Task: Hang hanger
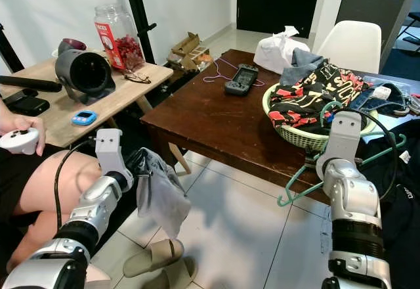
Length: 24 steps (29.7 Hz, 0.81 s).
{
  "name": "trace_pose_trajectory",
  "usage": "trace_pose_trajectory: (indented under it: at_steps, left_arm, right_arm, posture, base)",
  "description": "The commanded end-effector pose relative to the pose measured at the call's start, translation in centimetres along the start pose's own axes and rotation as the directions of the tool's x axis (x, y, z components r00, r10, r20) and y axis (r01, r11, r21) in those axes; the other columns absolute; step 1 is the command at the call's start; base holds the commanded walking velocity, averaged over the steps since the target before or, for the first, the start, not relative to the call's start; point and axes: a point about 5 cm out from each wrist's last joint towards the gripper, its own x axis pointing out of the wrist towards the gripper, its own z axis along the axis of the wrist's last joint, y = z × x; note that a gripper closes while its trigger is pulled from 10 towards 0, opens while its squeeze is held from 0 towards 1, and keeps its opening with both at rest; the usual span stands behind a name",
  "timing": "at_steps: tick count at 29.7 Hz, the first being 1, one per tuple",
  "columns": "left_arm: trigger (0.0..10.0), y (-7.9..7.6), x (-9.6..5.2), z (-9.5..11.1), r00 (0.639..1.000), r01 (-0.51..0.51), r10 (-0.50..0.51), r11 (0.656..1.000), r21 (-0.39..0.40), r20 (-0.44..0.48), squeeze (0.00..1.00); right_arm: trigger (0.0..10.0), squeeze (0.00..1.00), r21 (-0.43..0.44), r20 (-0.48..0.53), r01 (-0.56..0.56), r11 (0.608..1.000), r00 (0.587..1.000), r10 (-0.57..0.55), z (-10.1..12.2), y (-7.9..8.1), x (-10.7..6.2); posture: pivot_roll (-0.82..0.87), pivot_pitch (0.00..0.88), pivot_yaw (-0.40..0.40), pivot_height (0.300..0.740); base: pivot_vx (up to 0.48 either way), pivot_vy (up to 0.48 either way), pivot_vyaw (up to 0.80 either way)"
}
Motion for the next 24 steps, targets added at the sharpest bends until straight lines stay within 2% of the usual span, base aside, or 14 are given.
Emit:
trace_pose_trajectory:
  at_steps: [1,6,8,11,19,20,21,24]
  left_arm:
    - [10.0,0.2,-0.2,-0.3,1.0,-0.01,0.01,1.0,-0.008,0.002,0.0]
    - [10.0,0.1,-0.2,-0.3,1.0,-0.008,0.008,1.0,-0.01,0.005,0.0]
    - [10.0,-0.1,-0.2,-0.3,1.0,-0.004,0.004,1.0,-0.01,0.007,0.0]
    - [10.0,-0.2,-0.2,-0.3,1.0,-0.002,0.002,1.0,-0.011,0.009,0.0]
    - [10.0,-0.7,-0.2,-0.3,1.0,0.006,-0.006,1.0,-0.017,0.018,0.0]
    - [10.0,-0.8,-0.3,-0.3,1.0,0.009,-0.008,1.0,-0.02,0.02,0.0]
    - [10.0,-0.9,-0.3,-0.4,1.0,0.012,-0.011,1.0,-0.023,0.023,0.0]
    - [10.0,-1.0,-0.3,-0.4,1.0,0.014,-0.014,1.0,-0.026,0.025,0.0]
  right_arm:
    - [10.0,0.0,0.008,-0.012,-0.003,1.0,1.0,0.003,-0.3,0.3,0.2]
    - [10.0,0.0,0.015,-0.013,0.013,1.0,1.0,-0.013,-0.6,0.8,0.5]
    - [10.0,0.0,0.055,0.004,0.031,0.998,1.0,-0.031,-0.9,1.7,1.2]
    - [10.0,0.0,0.072,0.018,0.045,0.996,0.999,-0.046,-1.0,2.1,1.6]
    - [10.0,0.0,0.079,0.046,0.088,0.993,0.995,-0.092,-0.9,1.9,2.4]
    - [3.6,0.0,0.078,0.054,0.095,0.992,0.994,-0.099,-0.8,1.8,2.5]
    - [0.0,0.0,0.079,0.061,0.099,0.992,0.993,-0.104,-0.6,1.7,2.5]
    - [0.0,0.0,0.08,0.068,0.101,0.992,0.992,-0.106,-0.5,1.6,2.6]
  posture:
    - [0.0,0.014,0.035,0.74]
    - [0.0,0.019,0.034,0.74]
    - [0.01,0.022,0.03,0.74]
    - [0.02,0.022,0.027,0.74]
    - [0.04,0.039,0.014,0.74]
    - [0.04,0.043,0.013,0.74]
    - [0.05,0.047,0.011,0.74]
    - [0.04,0.05,0.011,0.74]
  base:
    - [0.0,0.0,0.0]
    - [0.0,0.0,0.0]
    - [0.0,0.0,0.0]
    - [0.0,0.0,0.0]
    - [0.0,0.0,0.0]
    - [0.0,0.0,0.0]
    - [0.0,0.0,0.0]
    - [0.0,0.0,0.0]
